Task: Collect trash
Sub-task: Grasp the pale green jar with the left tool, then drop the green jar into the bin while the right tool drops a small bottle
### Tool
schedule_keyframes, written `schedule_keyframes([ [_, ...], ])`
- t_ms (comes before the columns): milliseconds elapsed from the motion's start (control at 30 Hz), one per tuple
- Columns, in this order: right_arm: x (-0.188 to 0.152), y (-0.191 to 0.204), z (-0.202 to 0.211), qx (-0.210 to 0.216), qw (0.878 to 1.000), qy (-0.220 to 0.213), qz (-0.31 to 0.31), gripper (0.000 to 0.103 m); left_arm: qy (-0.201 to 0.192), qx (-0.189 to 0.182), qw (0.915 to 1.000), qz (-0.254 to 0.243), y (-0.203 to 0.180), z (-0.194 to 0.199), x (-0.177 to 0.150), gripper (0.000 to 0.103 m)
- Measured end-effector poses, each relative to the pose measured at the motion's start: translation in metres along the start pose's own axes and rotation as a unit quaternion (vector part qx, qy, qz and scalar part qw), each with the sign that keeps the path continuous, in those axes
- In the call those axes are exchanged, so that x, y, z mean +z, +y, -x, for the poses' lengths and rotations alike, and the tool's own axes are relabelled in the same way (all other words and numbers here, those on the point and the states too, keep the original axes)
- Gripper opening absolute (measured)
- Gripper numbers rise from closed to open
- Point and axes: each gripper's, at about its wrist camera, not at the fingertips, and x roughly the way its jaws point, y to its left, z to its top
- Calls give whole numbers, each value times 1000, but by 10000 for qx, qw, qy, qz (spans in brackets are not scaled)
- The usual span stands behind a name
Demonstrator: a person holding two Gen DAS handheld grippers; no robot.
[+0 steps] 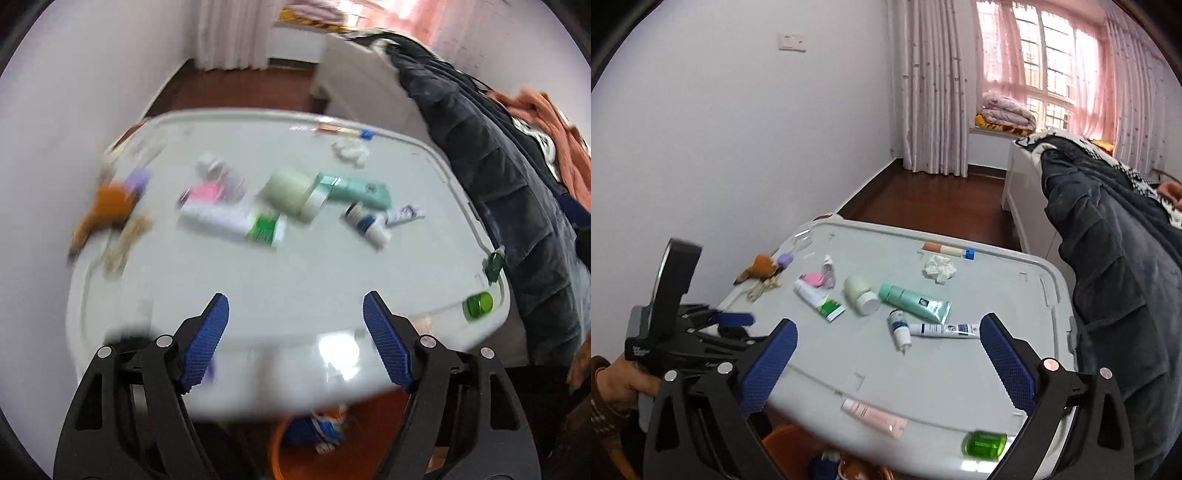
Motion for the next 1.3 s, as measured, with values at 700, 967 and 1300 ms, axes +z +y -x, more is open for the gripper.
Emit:
schedule_keyframes([
  [700,-28,-56,-44,-25,9967,475,-651,97,590,68,9800,-1900,-11,-158,87,72],
  [967,-31,-59,-57,-225,9958,626,-625,97,374,-54,9875,-1533,-7,-132,87,72],
  [1300,-33,-16,-156,-136,9872,1565,-255,82,-268,-487,9907,-1243,-15,-23,50,72],
])
